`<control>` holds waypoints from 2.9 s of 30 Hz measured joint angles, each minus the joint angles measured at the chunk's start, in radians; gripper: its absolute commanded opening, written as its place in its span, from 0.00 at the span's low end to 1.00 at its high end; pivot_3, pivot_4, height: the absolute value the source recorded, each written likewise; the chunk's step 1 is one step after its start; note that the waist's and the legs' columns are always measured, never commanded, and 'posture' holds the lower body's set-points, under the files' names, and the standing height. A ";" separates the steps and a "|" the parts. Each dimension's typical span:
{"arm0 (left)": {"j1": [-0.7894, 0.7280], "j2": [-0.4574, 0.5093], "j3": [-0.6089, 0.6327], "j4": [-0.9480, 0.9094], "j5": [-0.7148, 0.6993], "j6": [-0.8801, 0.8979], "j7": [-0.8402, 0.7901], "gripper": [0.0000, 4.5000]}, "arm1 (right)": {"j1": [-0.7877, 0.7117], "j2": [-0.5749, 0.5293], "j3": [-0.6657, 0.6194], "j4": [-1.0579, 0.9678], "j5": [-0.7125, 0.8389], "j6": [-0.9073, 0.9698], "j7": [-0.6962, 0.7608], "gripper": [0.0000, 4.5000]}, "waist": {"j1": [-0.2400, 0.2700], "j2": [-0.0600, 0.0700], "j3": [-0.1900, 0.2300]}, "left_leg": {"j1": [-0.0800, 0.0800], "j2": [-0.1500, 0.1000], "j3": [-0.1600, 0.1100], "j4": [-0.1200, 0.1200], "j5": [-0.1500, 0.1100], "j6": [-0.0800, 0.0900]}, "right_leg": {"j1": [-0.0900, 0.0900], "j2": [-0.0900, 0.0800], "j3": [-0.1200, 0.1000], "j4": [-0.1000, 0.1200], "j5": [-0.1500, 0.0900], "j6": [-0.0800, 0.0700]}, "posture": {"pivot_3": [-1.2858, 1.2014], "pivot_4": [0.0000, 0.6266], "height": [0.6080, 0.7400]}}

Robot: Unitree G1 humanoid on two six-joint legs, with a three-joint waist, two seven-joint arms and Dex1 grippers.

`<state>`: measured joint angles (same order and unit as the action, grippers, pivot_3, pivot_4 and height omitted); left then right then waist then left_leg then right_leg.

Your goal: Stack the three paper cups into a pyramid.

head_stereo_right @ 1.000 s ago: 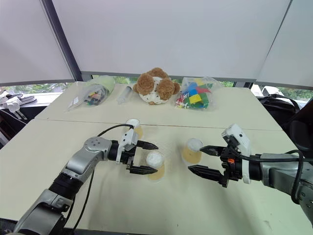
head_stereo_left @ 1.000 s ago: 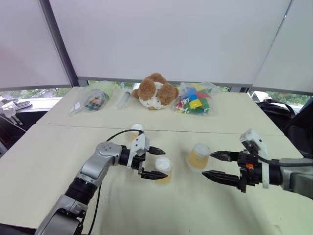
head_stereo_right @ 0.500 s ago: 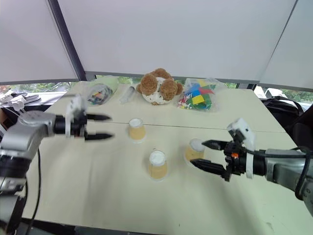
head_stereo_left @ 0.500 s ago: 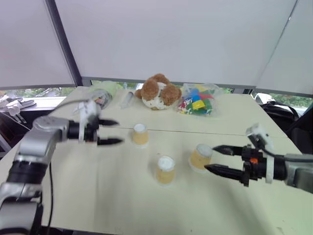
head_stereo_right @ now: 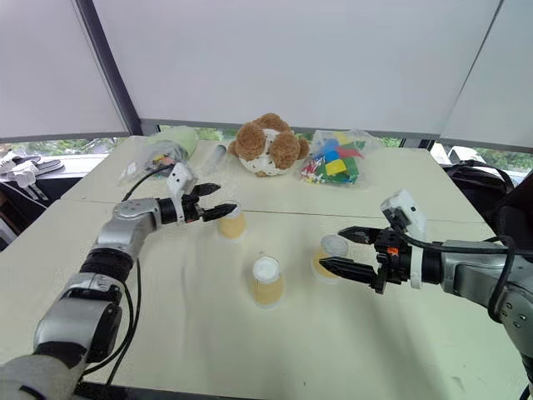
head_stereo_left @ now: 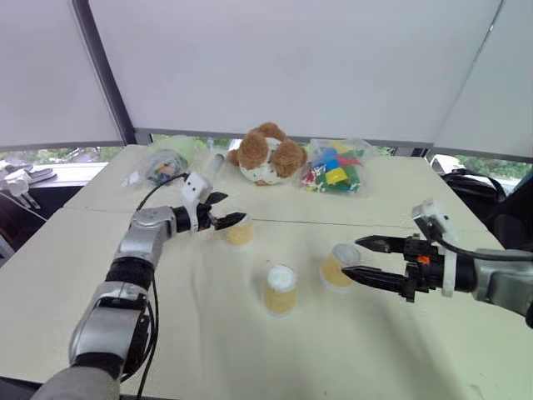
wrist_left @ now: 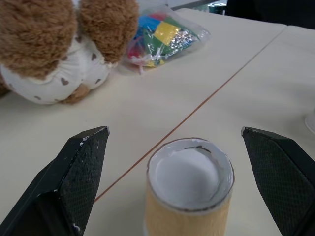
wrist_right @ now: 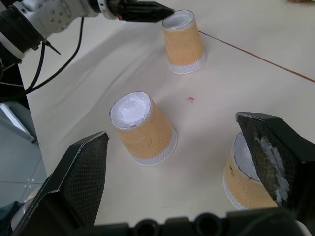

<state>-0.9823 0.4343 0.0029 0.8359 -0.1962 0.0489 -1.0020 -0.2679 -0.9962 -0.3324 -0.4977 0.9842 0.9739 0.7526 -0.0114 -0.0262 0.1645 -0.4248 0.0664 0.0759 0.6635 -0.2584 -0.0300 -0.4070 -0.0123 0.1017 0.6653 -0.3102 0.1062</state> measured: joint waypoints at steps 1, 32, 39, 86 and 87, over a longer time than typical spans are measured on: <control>-0.001 -0.008 -0.003 0.021 0.006 -0.013 -0.003 0.99 | 0.000 0.000 0.000 -0.001 0.000 0.000 -0.002 1.00 | -0.001 0.000 0.000 | 0.000 0.000 0.000 0.000 0.000 0.000 | 0.000 0.000 0.000 0.000 0.000 0.000 | 0.52 0.24 1.00; 0.458 0.209 -0.008 -0.692 -0.126 0.287 -0.297 0.52 | 0.074 -0.010 -0.054 -0.004 0.001 0.000 0.008 1.00 | -0.001 0.001 -0.001 | 0.001 0.002 -0.001 0.002 0.001 -0.001 | 0.001 -0.001 0.000 0.002 0.000 0.001 | 0.52 0.24 1.00; 0.576 0.178 -0.004 -0.945 -0.171 0.366 -0.157 0.52 | 0.047 -0.010 -0.017 0.013 -0.021 -0.001 0.024 1.00 | 0.001 0.001 -0.001 | 0.002 0.000 -0.001 0.003 0.000 -0.001 | 0.004 -0.002 0.000 0.001 0.001 0.001 | 0.52 0.24 1.00; 0.635 0.202 -0.073 -0.944 -0.130 0.279 -0.077 0.99 | 0.105 -0.002 -0.035 -0.006 -0.044 -0.023 0.009 1.00 | -0.006 0.001 -0.001 | 0.002 0.001 -0.001 0.002 0.000 -0.001 | 0.003 0.000 0.000 0.001 0.001 0.001 | 0.52 0.24 1.00; 0.650 0.242 -0.045 -0.973 -0.148 0.306 -0.081 0.99 | 0.098 0.004 -0.032 0.009 -0.063 -0.039 0.003 1.00 | -0.007 0.001 -0.001 | 0.003 0.001 -0.001 0.002 0.000 -0.001 | 0.003 0.000 0.000 0.001 0.001 0.001 | 0.52 0.24 1.00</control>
<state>-0.3322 0.6763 -0.0419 -0.1373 -0.3446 0.3551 -1.0827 -0.1696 -0.9926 -0.3647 -0.4886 0.9207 0.9353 0.7559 -0.0183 -0.0248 0.1634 -0.4223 0.0674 0.0750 0.6651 -0.2580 -0.0306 -0.4041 -0.0124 0.1018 0.6663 -0.3096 0.1070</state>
